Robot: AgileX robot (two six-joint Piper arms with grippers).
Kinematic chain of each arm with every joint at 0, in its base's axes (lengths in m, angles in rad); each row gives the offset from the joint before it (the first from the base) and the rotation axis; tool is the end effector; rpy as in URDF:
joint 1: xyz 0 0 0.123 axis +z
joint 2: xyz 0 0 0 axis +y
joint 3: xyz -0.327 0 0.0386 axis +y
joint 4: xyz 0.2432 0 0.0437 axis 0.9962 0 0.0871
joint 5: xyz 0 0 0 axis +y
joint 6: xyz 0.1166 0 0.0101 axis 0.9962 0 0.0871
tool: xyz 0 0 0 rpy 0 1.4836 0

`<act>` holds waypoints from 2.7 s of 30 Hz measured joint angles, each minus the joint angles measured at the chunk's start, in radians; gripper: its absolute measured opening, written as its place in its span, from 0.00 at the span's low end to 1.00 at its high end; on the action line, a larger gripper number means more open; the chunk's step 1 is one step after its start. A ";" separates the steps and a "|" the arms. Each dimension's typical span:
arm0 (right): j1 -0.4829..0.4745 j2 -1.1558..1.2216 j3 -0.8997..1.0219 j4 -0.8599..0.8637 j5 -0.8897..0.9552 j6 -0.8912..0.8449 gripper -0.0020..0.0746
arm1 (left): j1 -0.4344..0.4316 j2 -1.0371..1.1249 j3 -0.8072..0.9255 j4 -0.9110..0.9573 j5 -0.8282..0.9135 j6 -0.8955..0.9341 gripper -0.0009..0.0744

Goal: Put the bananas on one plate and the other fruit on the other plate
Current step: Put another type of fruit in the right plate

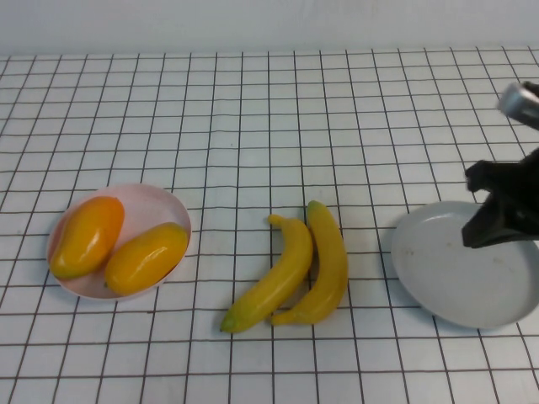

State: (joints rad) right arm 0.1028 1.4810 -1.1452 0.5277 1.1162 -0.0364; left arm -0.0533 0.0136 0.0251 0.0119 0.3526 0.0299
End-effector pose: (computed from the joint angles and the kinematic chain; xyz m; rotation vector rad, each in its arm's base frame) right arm 0.2736 0.0815 0.3126 0.0678 2.8652 0.7370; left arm 0.0299 -0.0011 0.1652 0.0856 1.8729 -0.0046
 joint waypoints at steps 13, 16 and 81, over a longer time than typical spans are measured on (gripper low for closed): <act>0.459 0.174 -0.307 -0.538 -0.004 0.332 0.01 | 0.000 0.000 0.000 0.000 0.000 0.000 0.01; 0.459 0.200 -0.307 -0.538 -0.035 0.337 0.01 | 0.000 0.000 0.000 0.000 0.000 0.000 0.01; 0.143 0.268 -0.179 -0.746 -0.009 0.249 0.44 | 0.000 0.000 0.000 0.000 0.000 0.000 0.01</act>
State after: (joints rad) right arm 0.2461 1.7493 -1.3238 -0.2184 1.1075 0.2130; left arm -0.0533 0.0136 0.0251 0.0119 0.3526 0.0299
